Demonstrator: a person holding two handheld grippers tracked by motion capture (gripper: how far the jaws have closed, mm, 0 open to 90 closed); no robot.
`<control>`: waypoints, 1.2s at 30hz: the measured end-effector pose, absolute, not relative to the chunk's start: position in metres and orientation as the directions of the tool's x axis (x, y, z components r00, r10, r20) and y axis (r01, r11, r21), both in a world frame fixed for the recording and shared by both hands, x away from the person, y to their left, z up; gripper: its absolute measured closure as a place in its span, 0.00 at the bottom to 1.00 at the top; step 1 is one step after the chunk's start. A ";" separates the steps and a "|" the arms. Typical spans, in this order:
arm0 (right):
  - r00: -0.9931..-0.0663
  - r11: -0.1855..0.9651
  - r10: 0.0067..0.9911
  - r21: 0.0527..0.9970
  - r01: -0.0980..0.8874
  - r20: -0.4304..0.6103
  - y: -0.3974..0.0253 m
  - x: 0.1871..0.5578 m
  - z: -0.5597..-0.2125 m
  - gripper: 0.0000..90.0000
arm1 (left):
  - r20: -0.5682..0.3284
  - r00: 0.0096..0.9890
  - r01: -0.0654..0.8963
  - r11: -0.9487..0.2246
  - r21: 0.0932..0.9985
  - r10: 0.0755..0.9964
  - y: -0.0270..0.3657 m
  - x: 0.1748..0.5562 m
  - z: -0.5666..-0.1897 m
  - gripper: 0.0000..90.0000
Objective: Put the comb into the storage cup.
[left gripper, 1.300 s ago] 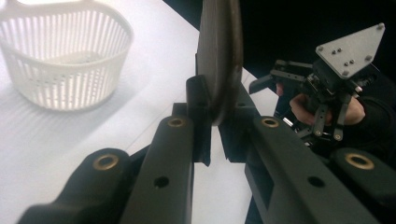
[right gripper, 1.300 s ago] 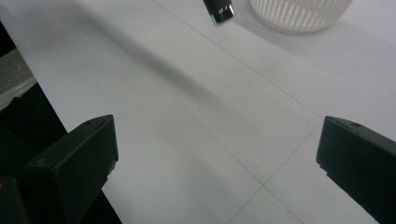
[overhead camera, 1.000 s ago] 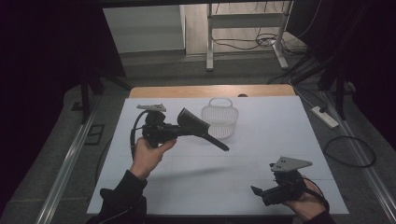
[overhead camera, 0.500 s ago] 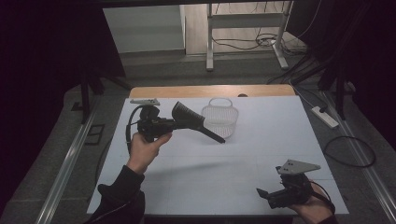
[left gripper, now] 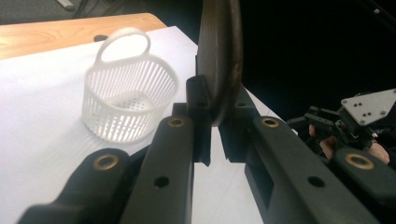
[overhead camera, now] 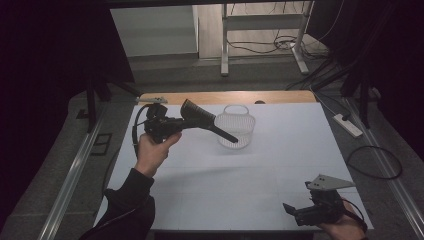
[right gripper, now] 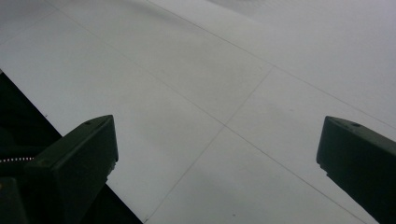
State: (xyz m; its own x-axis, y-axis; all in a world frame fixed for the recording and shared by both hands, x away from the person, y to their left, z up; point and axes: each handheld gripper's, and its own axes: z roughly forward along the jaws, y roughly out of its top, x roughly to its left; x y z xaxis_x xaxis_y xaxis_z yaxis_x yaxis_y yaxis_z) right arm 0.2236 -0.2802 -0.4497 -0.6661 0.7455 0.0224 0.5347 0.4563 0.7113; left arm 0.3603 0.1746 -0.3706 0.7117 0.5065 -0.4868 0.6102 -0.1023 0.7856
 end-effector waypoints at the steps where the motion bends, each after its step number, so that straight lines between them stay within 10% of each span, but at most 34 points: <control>1: -0.666 0.456 0.746 0.711 0.535 0.022 -0.280 0.224 -0.450 0.00 | -0.487 0.710 0.611 -0.100 0.785 0.509 0.175 0.361 -0.370 0.92; 36: -0.553 0.389 0.833 0.671 0.632 0.037 -0.307 0.215 -0.444 0.00 | -0.471 0.667 0.620 -0.078 0.781 0.577 0.171 0.404 -0.369 0.92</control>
